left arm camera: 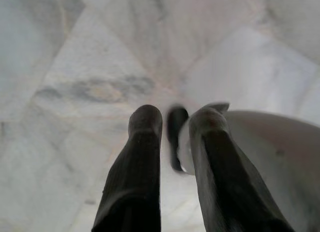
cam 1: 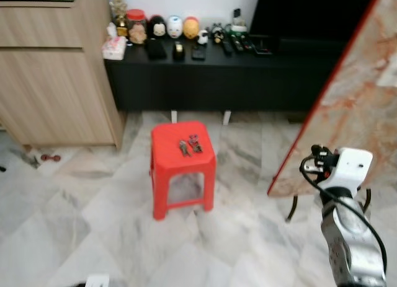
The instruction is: Hang keys on a hook
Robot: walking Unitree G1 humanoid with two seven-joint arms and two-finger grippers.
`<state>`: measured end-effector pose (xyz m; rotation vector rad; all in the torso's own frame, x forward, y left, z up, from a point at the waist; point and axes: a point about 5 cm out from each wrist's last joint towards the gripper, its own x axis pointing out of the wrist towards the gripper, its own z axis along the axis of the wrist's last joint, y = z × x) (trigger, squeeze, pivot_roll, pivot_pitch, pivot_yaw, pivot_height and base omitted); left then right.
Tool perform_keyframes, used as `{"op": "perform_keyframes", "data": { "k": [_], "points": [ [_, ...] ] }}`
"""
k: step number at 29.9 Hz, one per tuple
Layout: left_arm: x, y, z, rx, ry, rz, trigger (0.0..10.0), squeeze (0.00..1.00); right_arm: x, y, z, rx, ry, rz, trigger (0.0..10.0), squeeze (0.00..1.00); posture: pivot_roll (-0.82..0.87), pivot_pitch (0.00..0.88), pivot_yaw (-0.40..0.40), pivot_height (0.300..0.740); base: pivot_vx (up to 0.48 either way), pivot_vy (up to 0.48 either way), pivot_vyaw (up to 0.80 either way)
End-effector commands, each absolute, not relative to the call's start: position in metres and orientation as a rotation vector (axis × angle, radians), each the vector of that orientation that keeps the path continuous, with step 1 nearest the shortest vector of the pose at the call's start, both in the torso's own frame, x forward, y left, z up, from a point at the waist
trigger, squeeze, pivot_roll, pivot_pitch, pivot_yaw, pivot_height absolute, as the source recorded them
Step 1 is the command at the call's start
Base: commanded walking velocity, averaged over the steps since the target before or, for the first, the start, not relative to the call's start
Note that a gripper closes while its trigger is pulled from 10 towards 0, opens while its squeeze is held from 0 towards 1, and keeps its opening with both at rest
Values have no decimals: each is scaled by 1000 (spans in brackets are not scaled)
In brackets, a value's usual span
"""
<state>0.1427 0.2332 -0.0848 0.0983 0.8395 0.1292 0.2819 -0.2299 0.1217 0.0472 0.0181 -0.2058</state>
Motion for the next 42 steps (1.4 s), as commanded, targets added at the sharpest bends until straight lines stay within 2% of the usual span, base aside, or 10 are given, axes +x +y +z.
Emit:
{"op": "perform_keyframes", "data": {
  "k": [1, 5, 35, 42],
  "points": [
    [132, 229, -91, 92, 890, 111, 10000, 0, 284, -229, 129, 52, -8, -206, 10000, 0, 104, 116, -102, 740, 0, 0, 0],
    [132, 229, -91, 92, 896, 107, 10000, 0, 284, -228, 128, 52, 4, -216, 10000, 0, 102, 111, -100, 740, 0, 0, -241],
    [133, 232, -90, 90, 898, 107, 10000, 0, 284, -230, 128, 45, 2, -252, 10000, 0, 105, 119, -93, 740, 0, 0, -795],
    [133, 231, -90, 89, 899, 105, 10000, 0, 283, -232, 128, 42, -7, -255, 10000, 0, 105, 117, -93, 740, 0, 0, 0]
  ]
}}
